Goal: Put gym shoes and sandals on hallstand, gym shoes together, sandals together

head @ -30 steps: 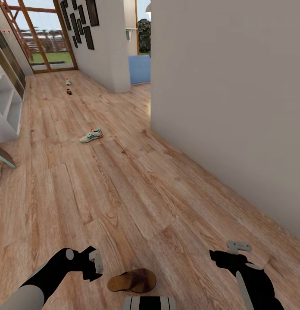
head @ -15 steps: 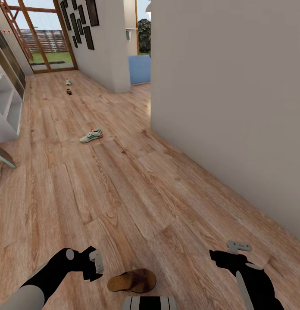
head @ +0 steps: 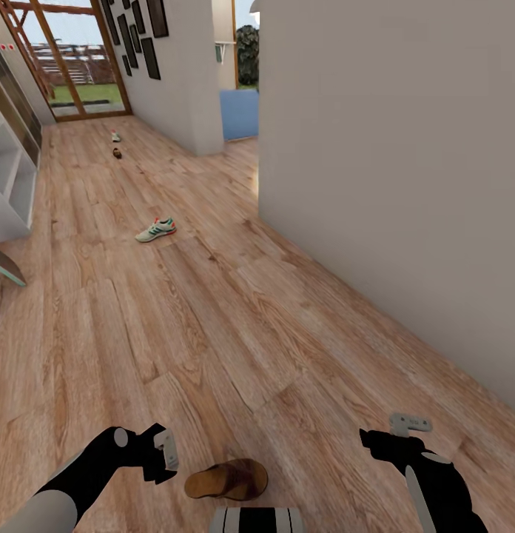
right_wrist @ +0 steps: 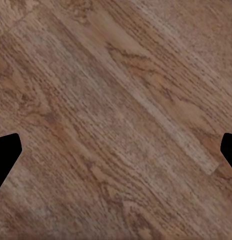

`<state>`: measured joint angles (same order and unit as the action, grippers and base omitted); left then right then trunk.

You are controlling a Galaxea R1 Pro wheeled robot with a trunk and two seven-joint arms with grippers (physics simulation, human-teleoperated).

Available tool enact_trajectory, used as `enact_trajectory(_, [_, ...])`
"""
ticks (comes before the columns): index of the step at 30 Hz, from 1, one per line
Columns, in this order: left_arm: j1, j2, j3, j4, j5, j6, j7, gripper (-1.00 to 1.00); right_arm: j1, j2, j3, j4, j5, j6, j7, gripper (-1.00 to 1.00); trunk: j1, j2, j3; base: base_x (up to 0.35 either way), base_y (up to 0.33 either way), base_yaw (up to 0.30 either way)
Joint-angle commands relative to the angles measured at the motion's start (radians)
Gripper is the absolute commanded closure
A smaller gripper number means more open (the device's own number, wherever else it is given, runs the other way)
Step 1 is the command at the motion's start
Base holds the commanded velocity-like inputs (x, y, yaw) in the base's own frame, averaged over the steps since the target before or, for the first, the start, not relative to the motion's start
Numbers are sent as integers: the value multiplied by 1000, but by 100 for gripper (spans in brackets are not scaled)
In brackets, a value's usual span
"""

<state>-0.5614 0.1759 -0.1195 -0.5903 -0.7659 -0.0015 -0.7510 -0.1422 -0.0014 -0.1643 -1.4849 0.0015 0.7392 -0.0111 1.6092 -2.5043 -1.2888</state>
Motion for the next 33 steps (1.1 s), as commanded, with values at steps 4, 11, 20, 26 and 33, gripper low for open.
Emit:
enact_trajectory(4, [0, 1, -3, -2, -4, 0, -2, -100, -1, 0, 0, -1, 0, 5, -1, -100, 2, -1, -23, 0, 0, 0])
enact_trajectory(11, [-1, 1, -3, -2, -4, 0, -2, -100, -1, 0, 0, -2, 0, 5, -1, -100, 5, -3, -61, 0, 0, 0])
enact_trajectory(20, [-3, 2, -3, -3, -4, 0, -2, -100, 0, 0, 0, -2, 0, 5, -1, -100, 9, -5, -110, 0, 0, 0])
enact_trajectory(26, [-6, 2, -2, -8, -4, 0, -2, -100, 0, 0, 0, -2, 0, 5, -1, -100, 11, -6, -128, 0, 0, 0])
enact_trajectory(33, [-6, 2, -2, -64, -4, 0, -3, -100, -1, 0, 0, -2, 0, 5, -1, -100, 11, -6, -128, 0, 0, 0])
